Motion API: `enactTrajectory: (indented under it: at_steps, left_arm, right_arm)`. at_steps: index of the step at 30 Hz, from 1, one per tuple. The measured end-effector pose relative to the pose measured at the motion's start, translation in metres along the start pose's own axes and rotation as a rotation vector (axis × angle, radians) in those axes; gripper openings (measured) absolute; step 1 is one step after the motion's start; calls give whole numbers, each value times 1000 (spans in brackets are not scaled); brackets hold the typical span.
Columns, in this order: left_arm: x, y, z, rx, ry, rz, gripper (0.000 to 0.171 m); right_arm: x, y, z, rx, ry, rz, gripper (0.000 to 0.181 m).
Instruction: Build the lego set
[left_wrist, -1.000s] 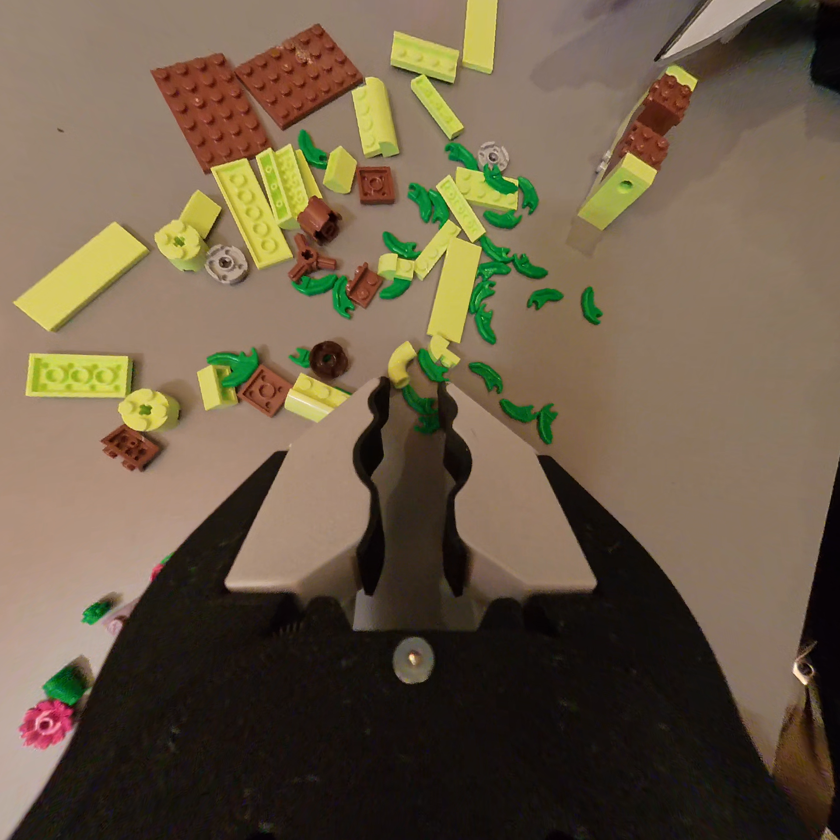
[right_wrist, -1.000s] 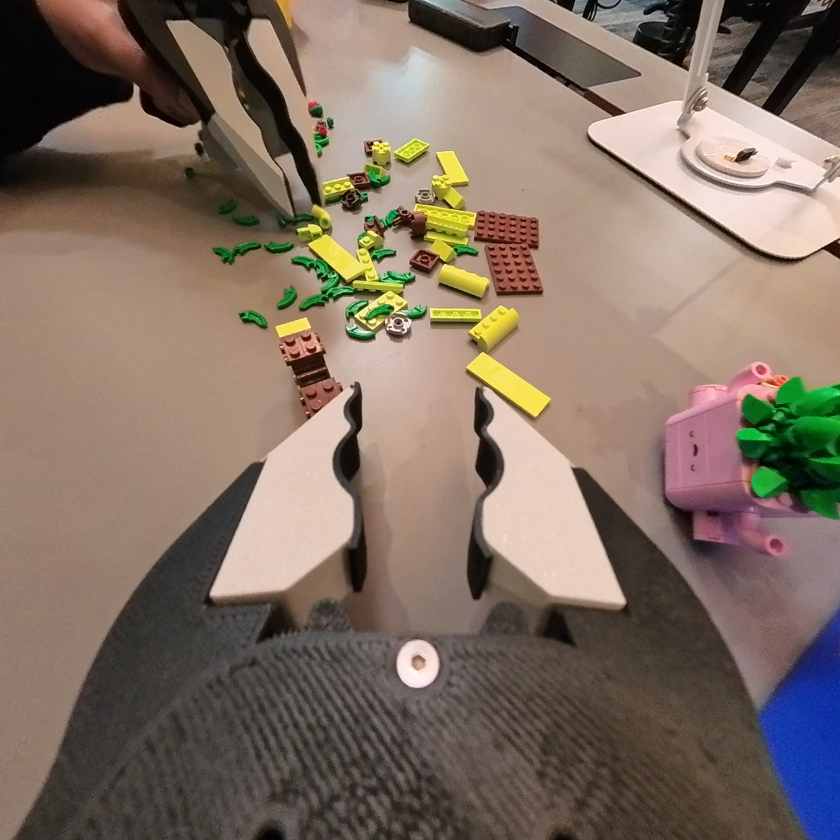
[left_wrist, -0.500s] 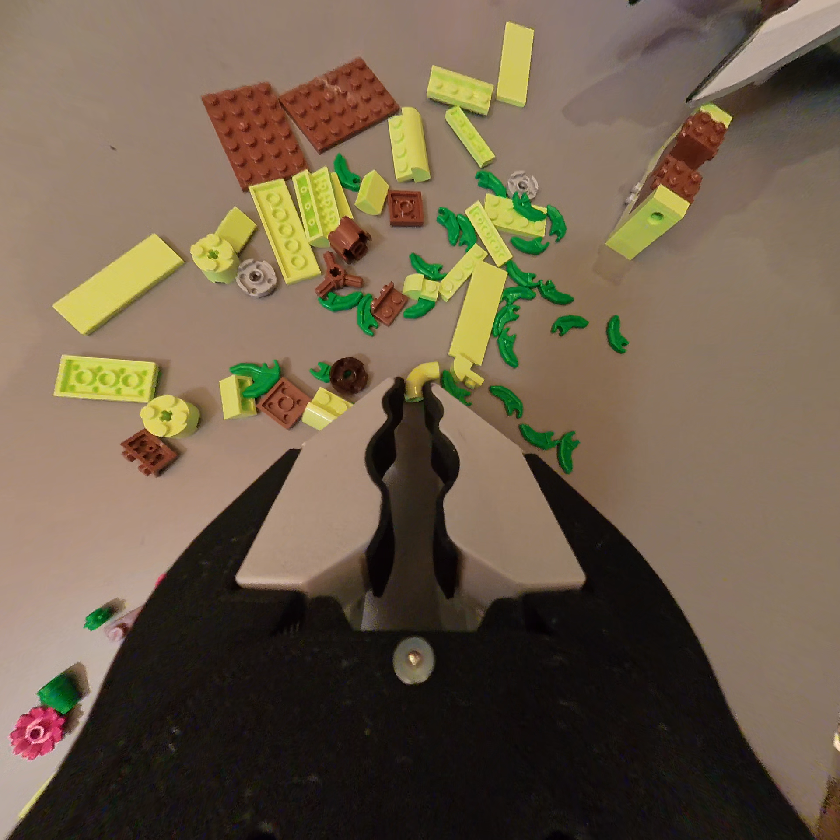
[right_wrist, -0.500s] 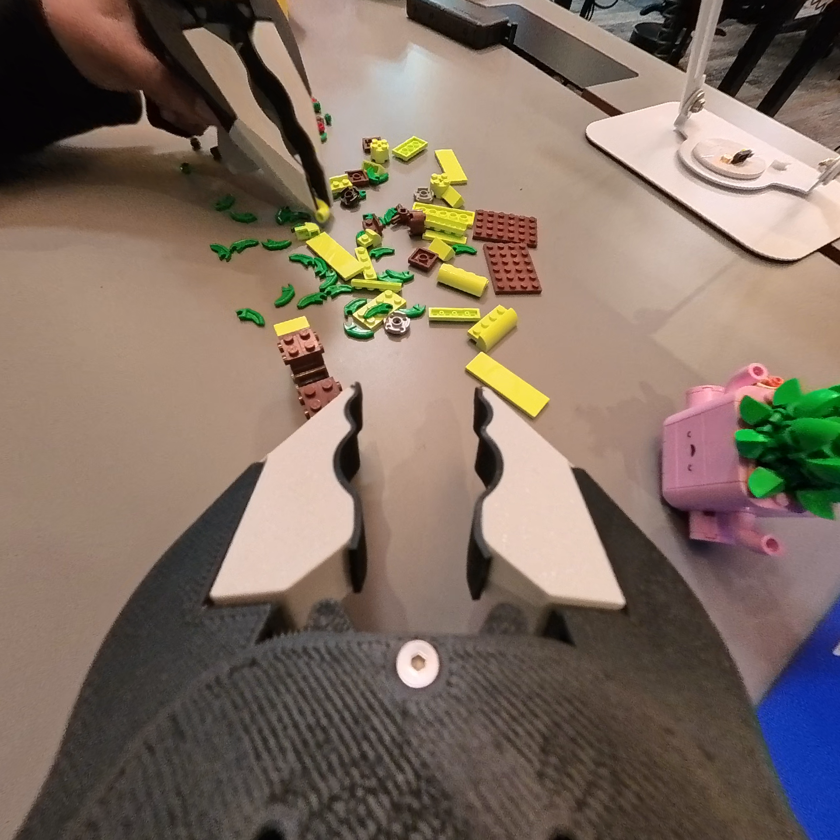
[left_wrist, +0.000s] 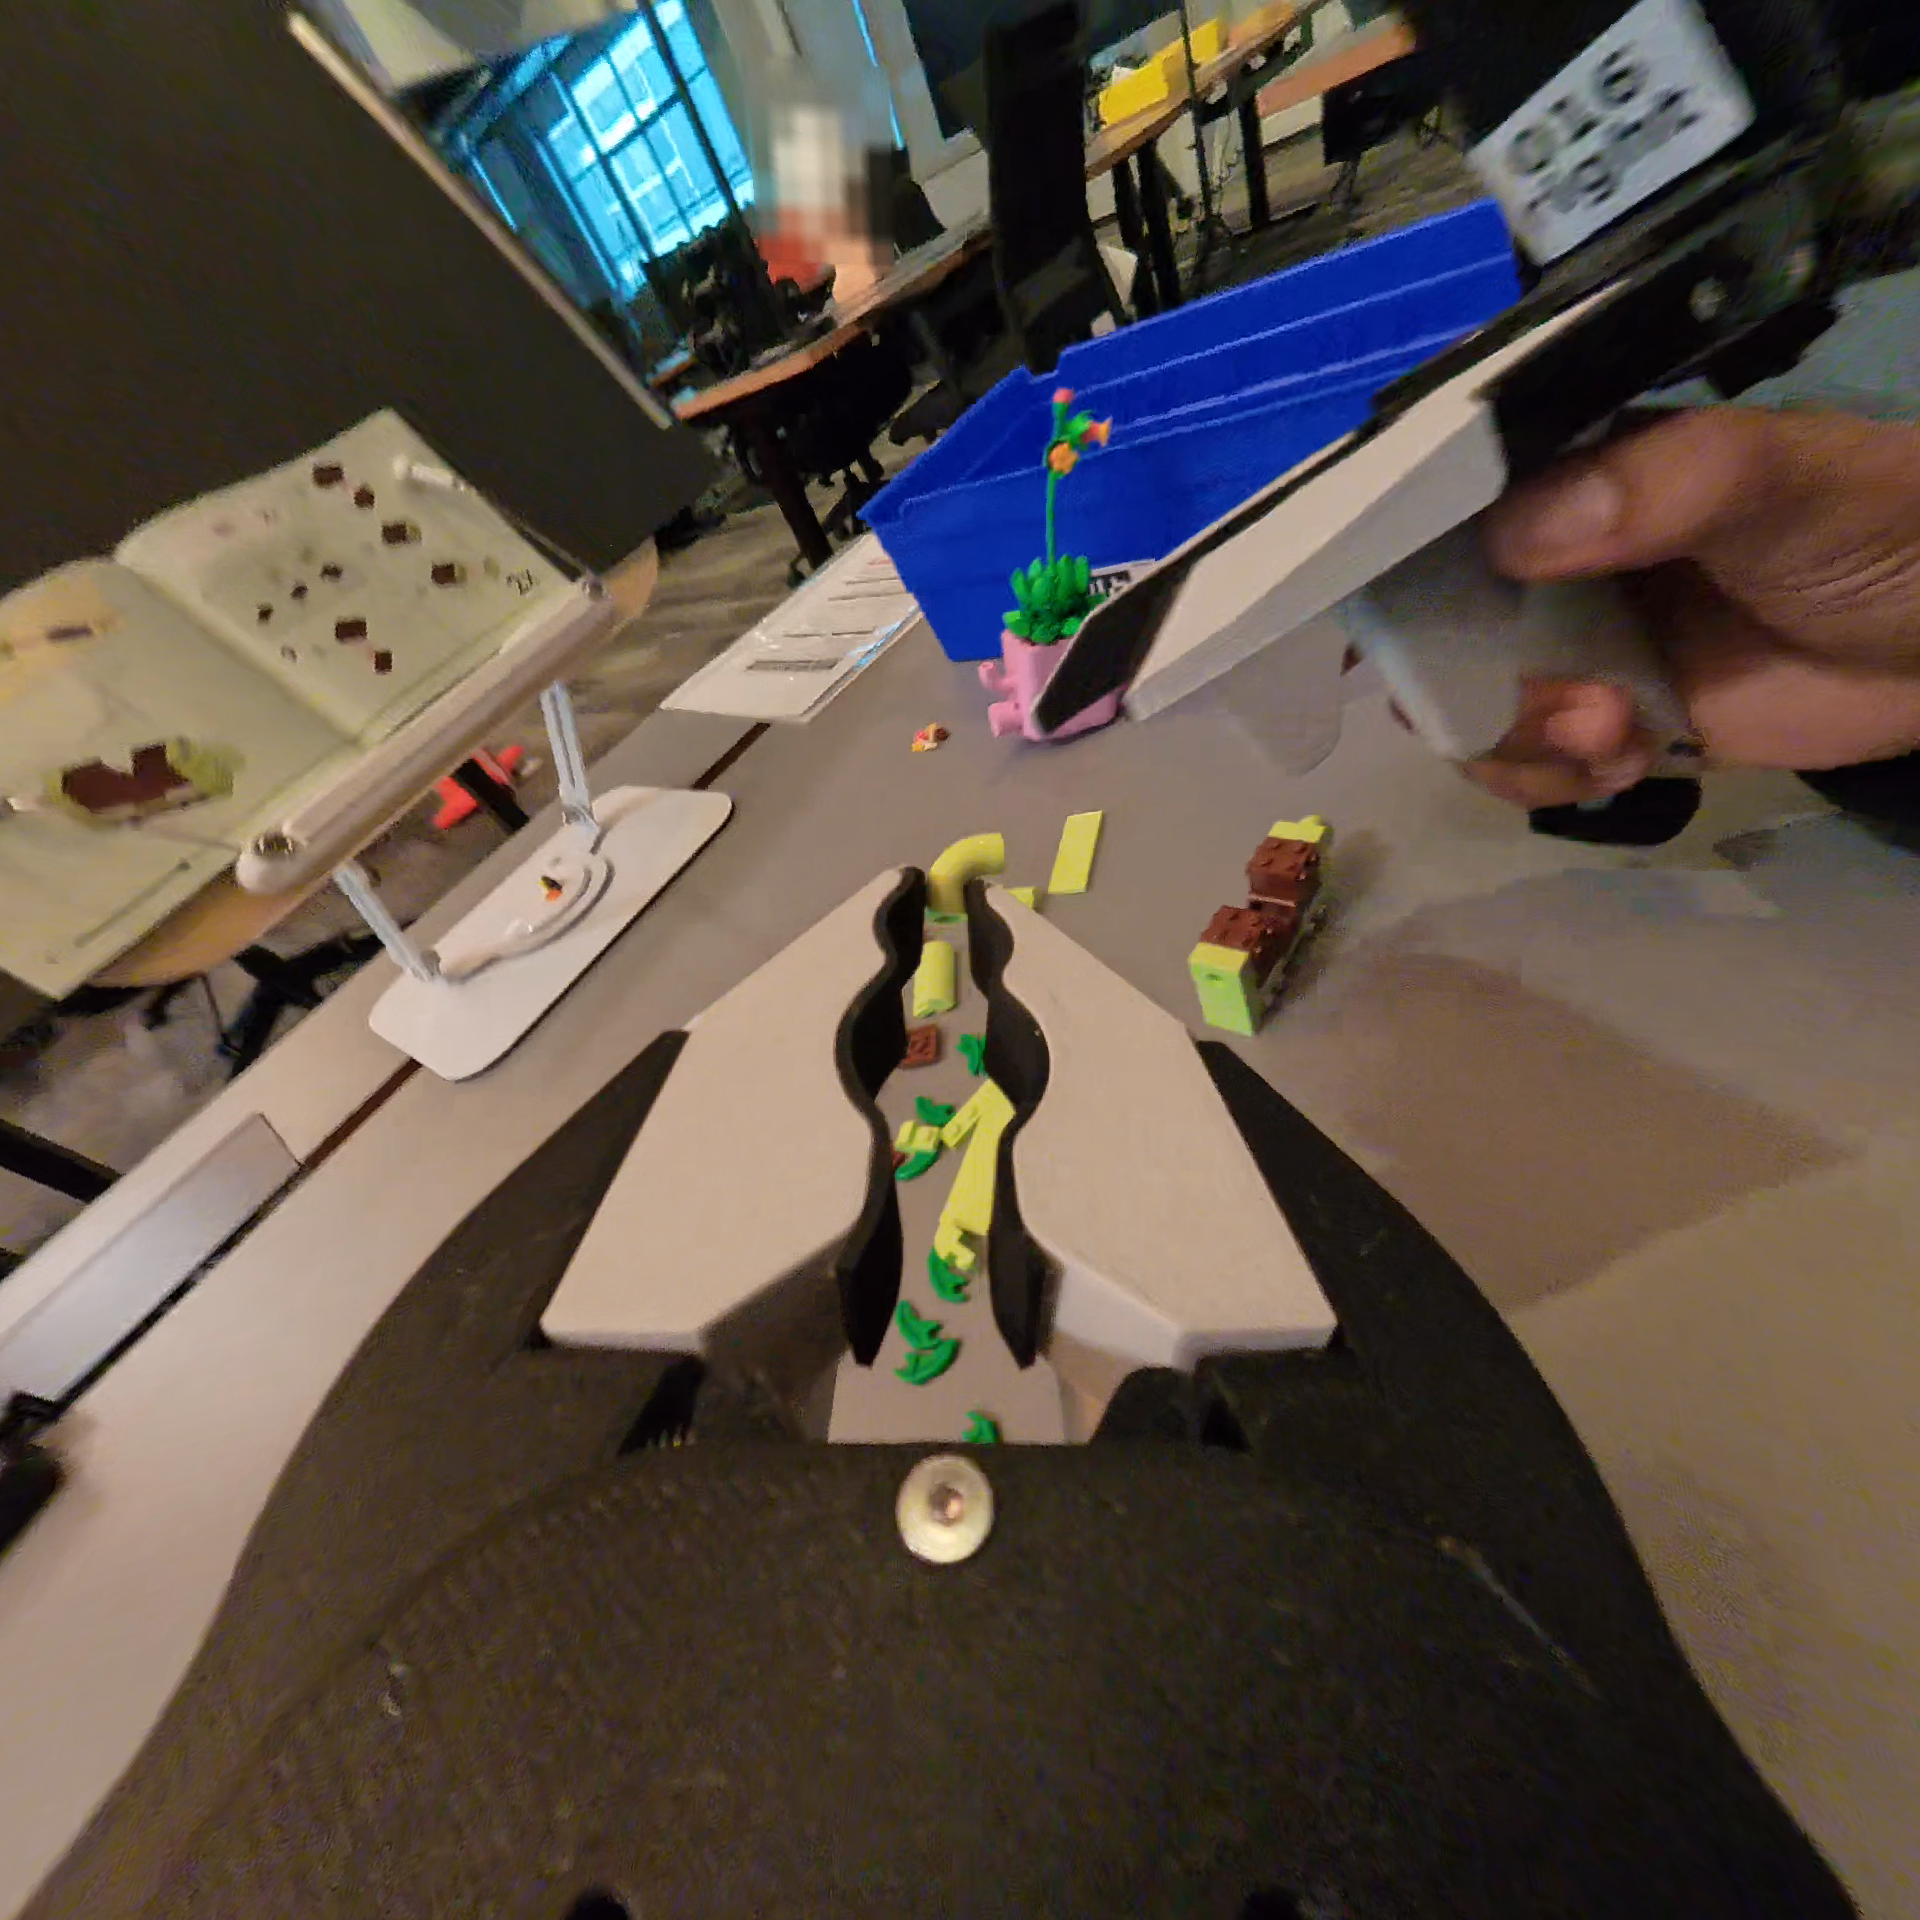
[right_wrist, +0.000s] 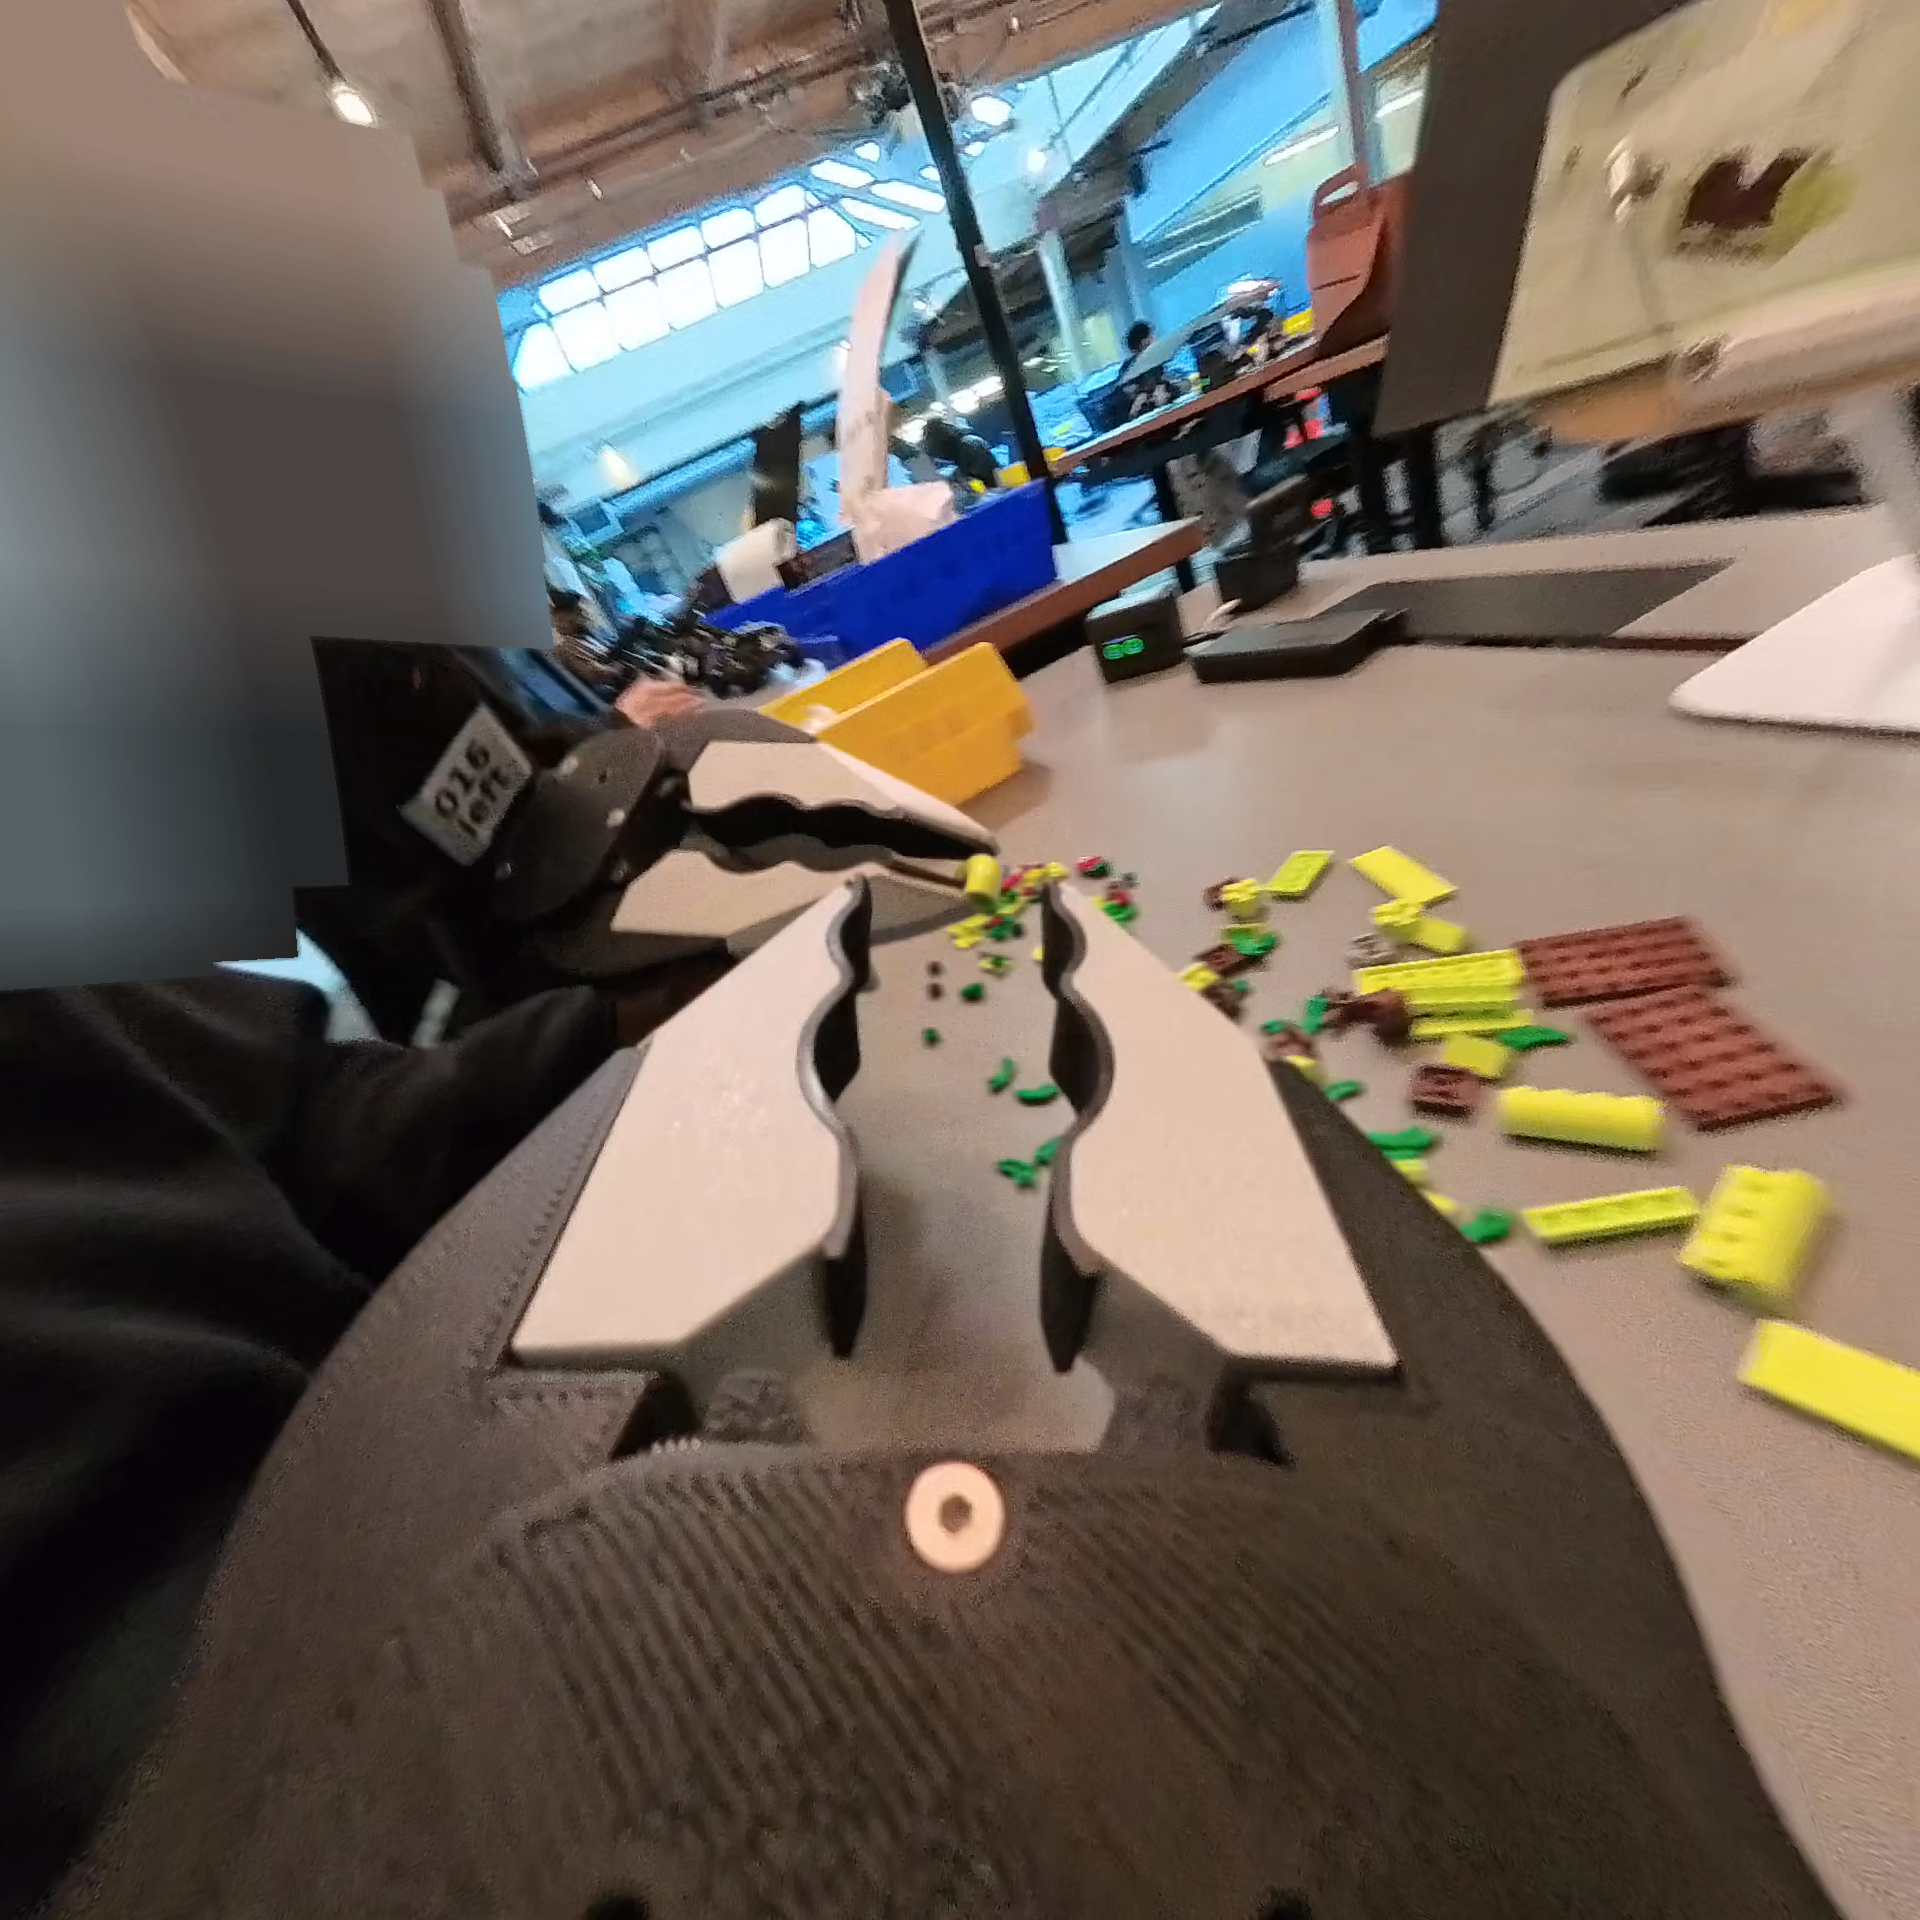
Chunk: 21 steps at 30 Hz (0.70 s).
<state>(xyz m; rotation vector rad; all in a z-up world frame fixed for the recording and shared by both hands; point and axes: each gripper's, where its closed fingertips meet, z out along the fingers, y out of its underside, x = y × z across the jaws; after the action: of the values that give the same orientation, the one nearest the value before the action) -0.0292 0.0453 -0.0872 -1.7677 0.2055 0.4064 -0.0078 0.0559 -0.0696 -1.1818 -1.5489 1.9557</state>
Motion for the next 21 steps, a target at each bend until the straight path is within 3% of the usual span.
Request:
enactTrajectory:
  at_steps: [4,7,16,18,20,21]
  left_arm:
    - [13,-13,-9,32,-25,46,4]
    - [17,-16,-14,41,-33,47,4]
    - [25,-19,-20,47,-57,104,4]
    - [28,-21,-22,73,-22,62,7]
    - [38,-23,-24,111,116,-85,32]
    - [43,-23,-26,125,211,-196,36]
  right_arm:
    - [-10,10,7,-5,-102,153,31]
    - [-15,12,9,1,-129,169,16]
    - [-28,15,12,-3,-191,202,5]
    - [-29,14,12,-15,-189,175,5]
    - [-32,16,10,-46,-199,129,5]
    - [-34,18,9,-70,-210,100,5]
